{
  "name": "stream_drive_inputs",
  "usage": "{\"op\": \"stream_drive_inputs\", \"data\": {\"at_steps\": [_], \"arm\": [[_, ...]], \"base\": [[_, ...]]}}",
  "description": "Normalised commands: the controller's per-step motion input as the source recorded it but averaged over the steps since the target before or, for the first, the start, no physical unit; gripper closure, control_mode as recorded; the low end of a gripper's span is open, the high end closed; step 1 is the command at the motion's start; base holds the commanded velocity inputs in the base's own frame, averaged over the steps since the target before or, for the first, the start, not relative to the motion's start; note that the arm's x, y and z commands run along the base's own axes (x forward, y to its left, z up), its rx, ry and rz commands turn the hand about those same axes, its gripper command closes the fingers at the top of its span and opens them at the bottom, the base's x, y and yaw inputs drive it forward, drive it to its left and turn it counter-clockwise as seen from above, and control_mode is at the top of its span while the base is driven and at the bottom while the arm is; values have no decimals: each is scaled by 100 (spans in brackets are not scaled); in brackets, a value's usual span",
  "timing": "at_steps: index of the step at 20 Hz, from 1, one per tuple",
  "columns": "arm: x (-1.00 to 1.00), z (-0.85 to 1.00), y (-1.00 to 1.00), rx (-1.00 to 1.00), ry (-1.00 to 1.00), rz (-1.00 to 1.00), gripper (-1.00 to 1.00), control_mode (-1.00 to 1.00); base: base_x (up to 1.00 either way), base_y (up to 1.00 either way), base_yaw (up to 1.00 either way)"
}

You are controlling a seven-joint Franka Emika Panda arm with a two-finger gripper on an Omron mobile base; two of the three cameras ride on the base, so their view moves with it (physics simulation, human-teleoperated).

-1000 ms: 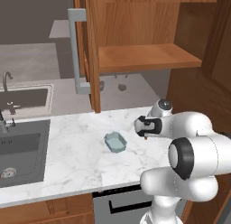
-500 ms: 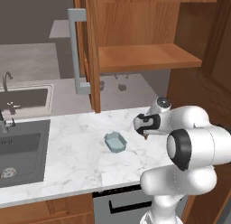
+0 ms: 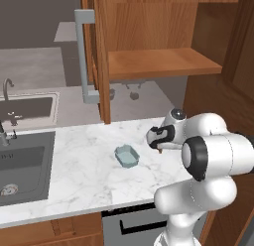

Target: Retrieve the tupperware from the cabinet, then place the raw meat into the tupperware to avoid contamination.

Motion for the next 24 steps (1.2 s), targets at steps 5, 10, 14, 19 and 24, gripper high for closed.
{"op": "stream_drive_inputs", "data": {"at_steps": [5,10,14,19,24], "arm": [[9,-16,0,0,0,0,-100,-100],[7,-15,0,0,0,0,-100,-100],[6,-16,0,0,0,0,-100,-100],[7,-15,0,0,0,0,-100,-100],[4,-16,0,0,0,0,-100,-100]], "base": [[0,0,0],[0,0,0],[0,0,0],[0,0,0],[0,0,0]]}}
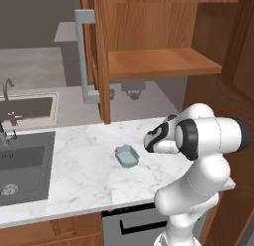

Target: Retrieve the tupperware from the cabinet, then place the raw meat into the tupperware to avoid contamination.

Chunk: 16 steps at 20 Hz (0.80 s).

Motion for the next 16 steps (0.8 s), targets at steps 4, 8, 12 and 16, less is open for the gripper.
{"op": "stream_drive_inputs", "data": {"at_steps": [4,8,12,16], "arm": [[0,-17,0,0,-1,0,-100,-100],[2,-14,0,0,-1,0,-100,-100],[2,-8,1,0,0,0,100,-100],[1,-4,1,0,0,0,100,-100]], "base": [[0,0,0],[0,0,0],[0,0,0],[0,0,0]]}}
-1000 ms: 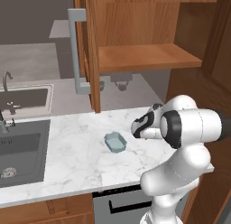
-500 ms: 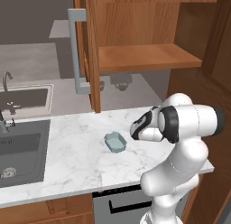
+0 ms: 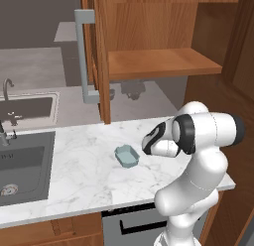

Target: Retrieve the tupperware from the cabinet, then place the raw meat into the tupperware to avoid contamination.

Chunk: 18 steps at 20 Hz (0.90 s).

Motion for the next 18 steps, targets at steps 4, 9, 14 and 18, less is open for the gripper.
{"op": "stream_drive_inputs", "data": {"at_steps": [4,9,14,18], "arm": [[2,0,0,0,0,-2,100,-100],[0,9,0,0,0,-4,100,-100],[-3,49,2,0,-1,-1,100,-100],[-10,73,10,0,0,0,100,-100]], "base": [[0,0,0],[0,0,0],[0,0,0],[0,0,0]]}}
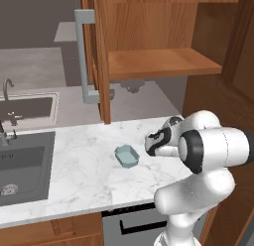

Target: Retrieve the tupperware from the cabinet, then place the raw meat into the tupperware to avoid contamination.

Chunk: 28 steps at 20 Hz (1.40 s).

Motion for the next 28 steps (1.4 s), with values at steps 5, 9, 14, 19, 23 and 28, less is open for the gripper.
{"op": "stream_drive_inputs", "data": {"at_steps": [5,9,14,19,23,28], "arm": [[-13,84,11,0,0,1,100,-100],[-15,75,19,0,3,5,100,-100],[-19,40,38,0,9,9,100,-100],[-19,5,52,0,3,10,100,-100],[-8,-2,62,0,0,11,100,-100],[0,-12,68,0,0,10,100,-100]], "base": [[0,0,0],[0,0,0],[0,0,0],[0,0,0],[0,0,0],[0,0,0]]}}
